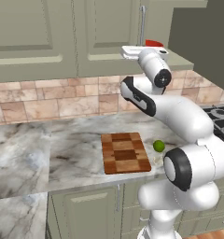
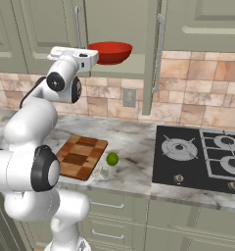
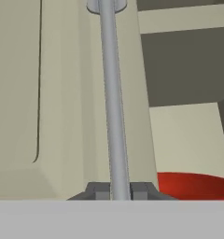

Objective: Open the cabinet. Place the bowl and condiment on the counter. Then place the lime and garlic on the cutting board.

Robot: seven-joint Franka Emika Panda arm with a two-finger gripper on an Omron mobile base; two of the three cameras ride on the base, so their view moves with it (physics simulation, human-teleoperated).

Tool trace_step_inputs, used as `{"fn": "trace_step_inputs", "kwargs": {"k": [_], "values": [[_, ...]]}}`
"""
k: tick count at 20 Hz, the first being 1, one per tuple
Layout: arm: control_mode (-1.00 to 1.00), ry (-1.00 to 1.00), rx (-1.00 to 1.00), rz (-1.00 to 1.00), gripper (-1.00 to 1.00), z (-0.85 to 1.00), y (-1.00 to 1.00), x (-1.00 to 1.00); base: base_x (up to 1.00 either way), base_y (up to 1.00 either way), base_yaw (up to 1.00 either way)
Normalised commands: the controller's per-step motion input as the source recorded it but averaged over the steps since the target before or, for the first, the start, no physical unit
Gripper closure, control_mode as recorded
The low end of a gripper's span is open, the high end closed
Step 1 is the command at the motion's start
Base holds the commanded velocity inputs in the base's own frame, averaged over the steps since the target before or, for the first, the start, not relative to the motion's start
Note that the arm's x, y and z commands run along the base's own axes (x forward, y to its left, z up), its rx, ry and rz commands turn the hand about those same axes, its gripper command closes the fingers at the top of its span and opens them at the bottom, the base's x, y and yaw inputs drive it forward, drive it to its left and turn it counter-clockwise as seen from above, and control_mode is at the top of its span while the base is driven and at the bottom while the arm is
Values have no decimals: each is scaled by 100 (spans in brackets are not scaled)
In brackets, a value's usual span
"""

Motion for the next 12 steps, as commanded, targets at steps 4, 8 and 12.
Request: {"fn": "trace_step_inputs", "kwargs": {"k": [4, 8, 12], "values": [[-100, -2, 0, -1, 100, 0, 21, 0, 0, 0, 0], [-100, 4, 0, 0, 100, 0, 8, 14, 0, 0, 0], [-100, 16, 0, 0, 100, 0, 0, 1, 0, 0, 0]]}}
